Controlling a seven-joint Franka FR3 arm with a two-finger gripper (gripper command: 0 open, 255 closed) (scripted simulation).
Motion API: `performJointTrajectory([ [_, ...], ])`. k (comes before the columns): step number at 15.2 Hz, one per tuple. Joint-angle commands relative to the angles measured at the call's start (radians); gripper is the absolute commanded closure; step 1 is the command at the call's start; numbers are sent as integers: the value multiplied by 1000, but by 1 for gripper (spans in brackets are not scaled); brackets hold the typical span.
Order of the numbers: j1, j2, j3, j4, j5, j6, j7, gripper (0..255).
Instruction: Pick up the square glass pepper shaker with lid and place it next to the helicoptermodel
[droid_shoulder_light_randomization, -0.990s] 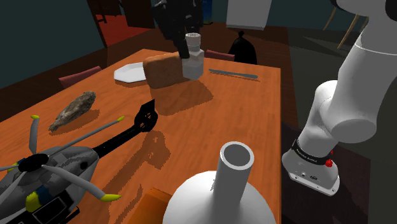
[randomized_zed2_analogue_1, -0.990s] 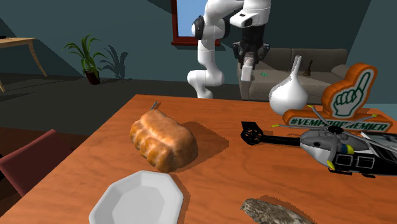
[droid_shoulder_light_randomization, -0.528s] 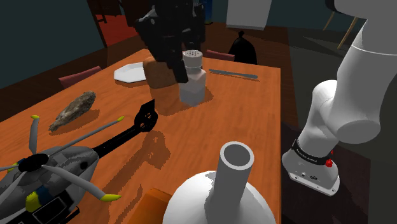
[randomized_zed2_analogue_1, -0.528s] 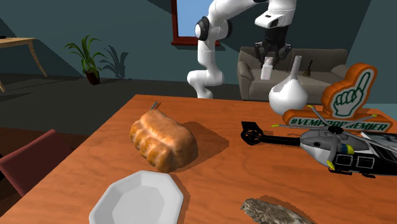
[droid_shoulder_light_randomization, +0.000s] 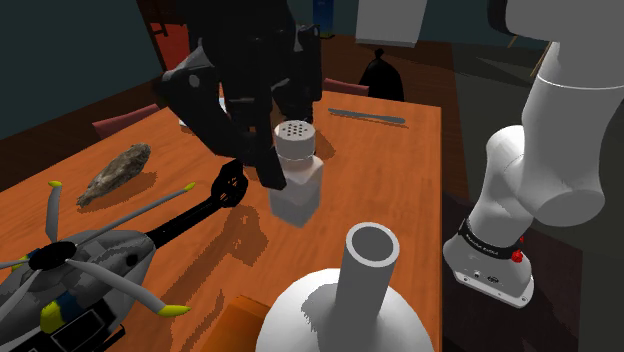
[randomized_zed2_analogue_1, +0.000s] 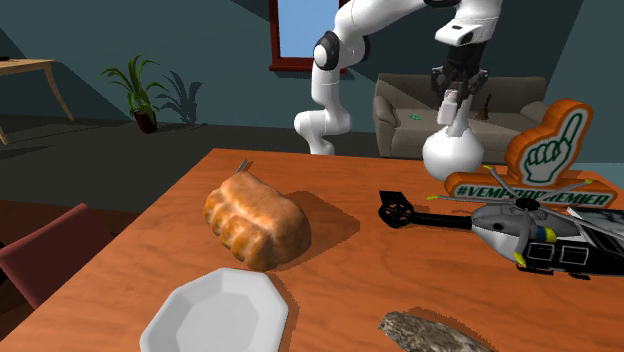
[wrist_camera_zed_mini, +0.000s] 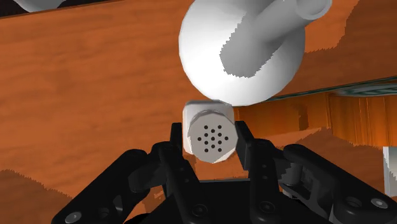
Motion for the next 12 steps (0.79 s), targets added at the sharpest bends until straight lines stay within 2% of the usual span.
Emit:
performJointTrajectory([
  [1,-5,-20,-1,-52,9,34,-4,255],
  [12,-29,-103,-14,-300,42,205,-57,255],
])
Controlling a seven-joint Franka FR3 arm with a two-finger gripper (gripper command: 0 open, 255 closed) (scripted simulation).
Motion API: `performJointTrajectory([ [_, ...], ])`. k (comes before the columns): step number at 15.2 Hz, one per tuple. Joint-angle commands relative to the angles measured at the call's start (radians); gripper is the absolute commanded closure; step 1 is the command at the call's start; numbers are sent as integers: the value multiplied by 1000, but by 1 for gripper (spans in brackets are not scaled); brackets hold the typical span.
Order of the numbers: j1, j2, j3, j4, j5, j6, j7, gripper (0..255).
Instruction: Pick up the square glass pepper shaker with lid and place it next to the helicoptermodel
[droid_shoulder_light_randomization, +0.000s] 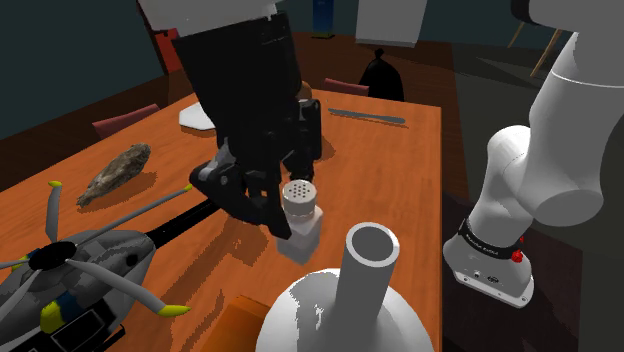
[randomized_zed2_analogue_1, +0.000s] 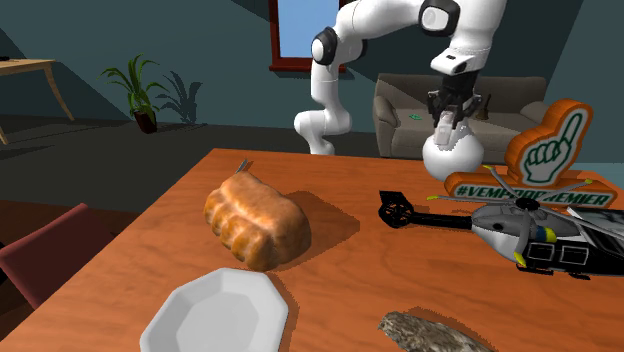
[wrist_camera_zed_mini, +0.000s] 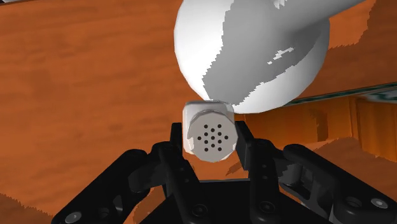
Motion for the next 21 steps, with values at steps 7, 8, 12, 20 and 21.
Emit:
performJointTrajectory([
  [7,-7,-36,-6,-151,14,117,-29,255],
  [8,-7,-39,-6,-167,15,131,-32,255],
  [12,-7,-46,-8,-229,18,185,-42,255],
  [20,-3,-49,-10,-339,20,292,-58,255],
  [21,-3,-48,-11,-351,20,305,-59,255],
])
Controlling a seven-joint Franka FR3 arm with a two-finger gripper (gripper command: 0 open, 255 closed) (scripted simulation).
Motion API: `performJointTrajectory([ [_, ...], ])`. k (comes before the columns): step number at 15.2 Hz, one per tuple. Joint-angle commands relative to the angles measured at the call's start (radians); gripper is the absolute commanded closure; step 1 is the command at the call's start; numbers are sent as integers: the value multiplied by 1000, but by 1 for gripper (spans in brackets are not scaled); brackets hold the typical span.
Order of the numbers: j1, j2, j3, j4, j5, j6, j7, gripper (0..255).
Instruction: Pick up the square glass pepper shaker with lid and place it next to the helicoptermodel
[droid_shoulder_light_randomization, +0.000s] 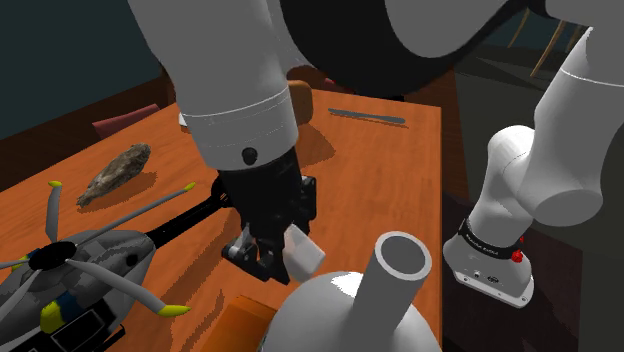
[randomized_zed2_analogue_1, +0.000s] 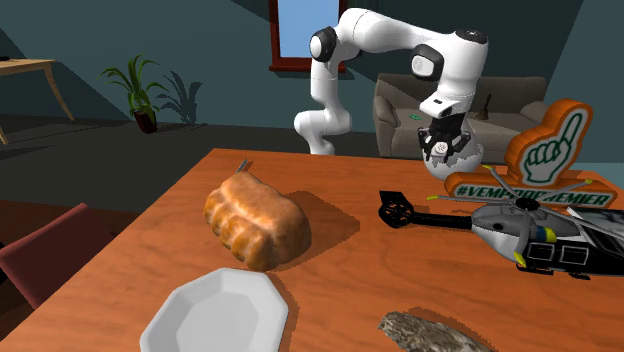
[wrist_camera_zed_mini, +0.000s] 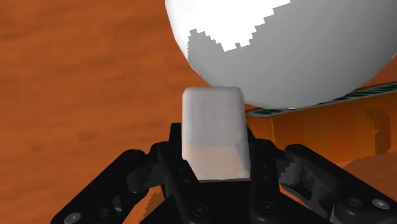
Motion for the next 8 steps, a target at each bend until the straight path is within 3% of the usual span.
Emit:
performJointTrajectory([
  [1,9,18,9,-25,-1,9,-1,255],
  [8,12,28,8,-87,-3,80,-7,255],
])
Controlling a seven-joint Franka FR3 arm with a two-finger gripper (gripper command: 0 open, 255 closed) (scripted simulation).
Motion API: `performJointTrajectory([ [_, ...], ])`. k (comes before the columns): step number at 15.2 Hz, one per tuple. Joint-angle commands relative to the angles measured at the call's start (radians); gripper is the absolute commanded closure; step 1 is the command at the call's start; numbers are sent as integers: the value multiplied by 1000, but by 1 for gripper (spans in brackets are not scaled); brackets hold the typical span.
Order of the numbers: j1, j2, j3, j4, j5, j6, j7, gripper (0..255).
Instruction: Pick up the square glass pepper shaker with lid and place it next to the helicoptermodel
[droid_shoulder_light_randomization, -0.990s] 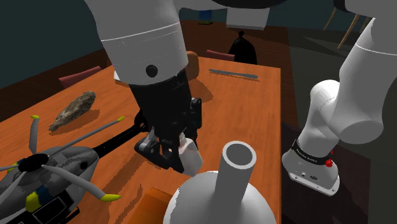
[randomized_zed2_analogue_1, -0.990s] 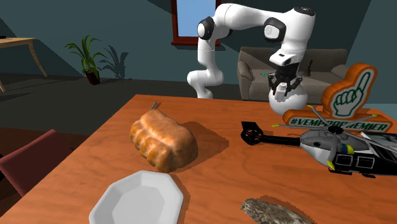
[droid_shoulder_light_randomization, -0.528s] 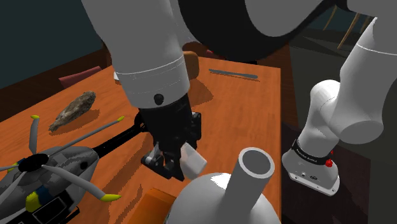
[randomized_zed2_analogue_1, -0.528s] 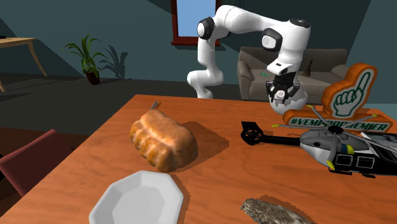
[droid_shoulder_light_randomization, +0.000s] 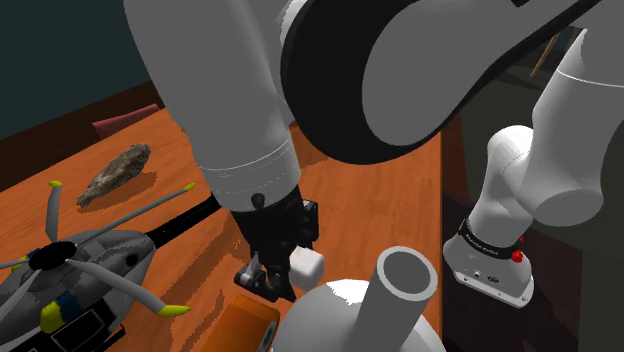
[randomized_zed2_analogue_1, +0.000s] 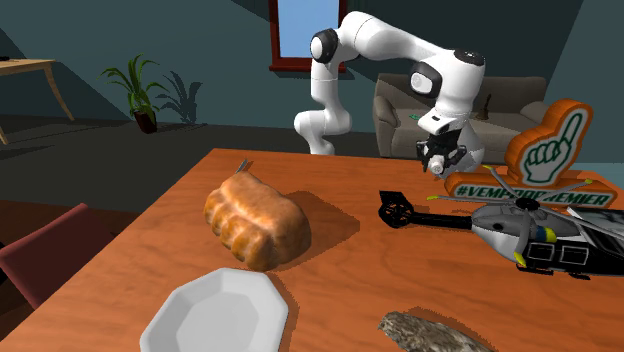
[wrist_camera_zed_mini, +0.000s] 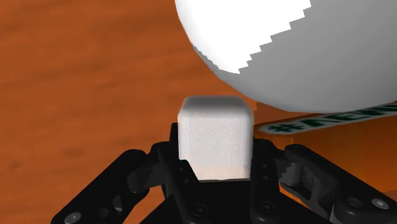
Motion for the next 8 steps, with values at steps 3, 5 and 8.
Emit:
performJointTrajectory([
  [3,4,4,3,-8,1,5,-1,255],
  [5,4,4,3,-8,1,5,-1,255],
  [8,4,3,3,-10,1,5,-2,0],
])
